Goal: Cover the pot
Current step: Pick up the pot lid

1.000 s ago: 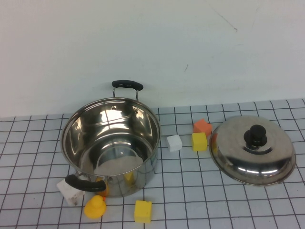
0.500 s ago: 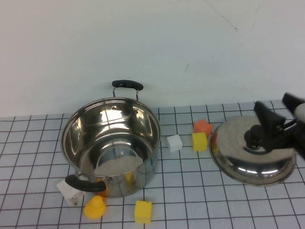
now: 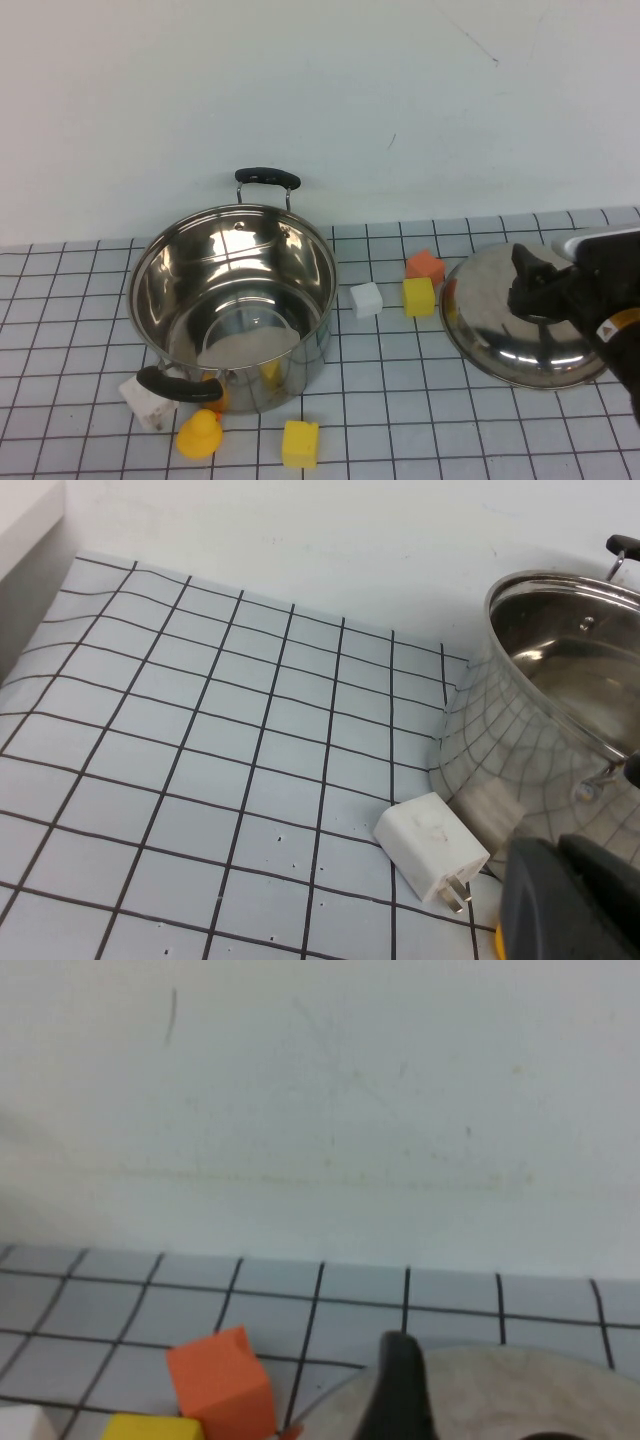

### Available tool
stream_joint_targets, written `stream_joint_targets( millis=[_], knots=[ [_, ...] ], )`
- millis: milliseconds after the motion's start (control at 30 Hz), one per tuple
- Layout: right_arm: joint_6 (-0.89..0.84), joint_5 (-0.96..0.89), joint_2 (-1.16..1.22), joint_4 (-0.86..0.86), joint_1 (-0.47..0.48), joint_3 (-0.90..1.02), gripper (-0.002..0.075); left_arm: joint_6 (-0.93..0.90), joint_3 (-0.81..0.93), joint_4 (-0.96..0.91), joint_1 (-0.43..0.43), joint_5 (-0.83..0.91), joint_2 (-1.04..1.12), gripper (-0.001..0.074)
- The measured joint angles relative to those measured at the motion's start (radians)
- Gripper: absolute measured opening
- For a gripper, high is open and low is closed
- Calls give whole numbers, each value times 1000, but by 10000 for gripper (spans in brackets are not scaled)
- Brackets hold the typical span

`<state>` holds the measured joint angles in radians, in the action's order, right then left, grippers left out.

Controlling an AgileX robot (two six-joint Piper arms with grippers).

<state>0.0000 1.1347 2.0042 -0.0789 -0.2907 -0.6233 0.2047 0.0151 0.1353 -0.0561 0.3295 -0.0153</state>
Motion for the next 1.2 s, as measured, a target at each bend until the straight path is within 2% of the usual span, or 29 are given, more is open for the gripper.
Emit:
stream_joint_targets(
  millis=[367,633,833,967,1100,1200],
  knots=[
    [-9,0,200,-89,0,-138,528,0,0,0,0,0,0,-3],
    [-11,8,261,-105,0,-156,513,4,0,0,0,0,0,-3],
    [-11,34,264,-107,2,-157,341,4,0,0,0,0,0,-3],
    [8,-4,192,-98,2,-125,344,4,0,0,0,0,0,-3],
    [29,-40,-17,-41,2,-72,344,4,0,0,0,0,0,-3],
    [57,-194,-220,65,2,-72,344,4,0,0,0,0,0,-3]
  ],
)
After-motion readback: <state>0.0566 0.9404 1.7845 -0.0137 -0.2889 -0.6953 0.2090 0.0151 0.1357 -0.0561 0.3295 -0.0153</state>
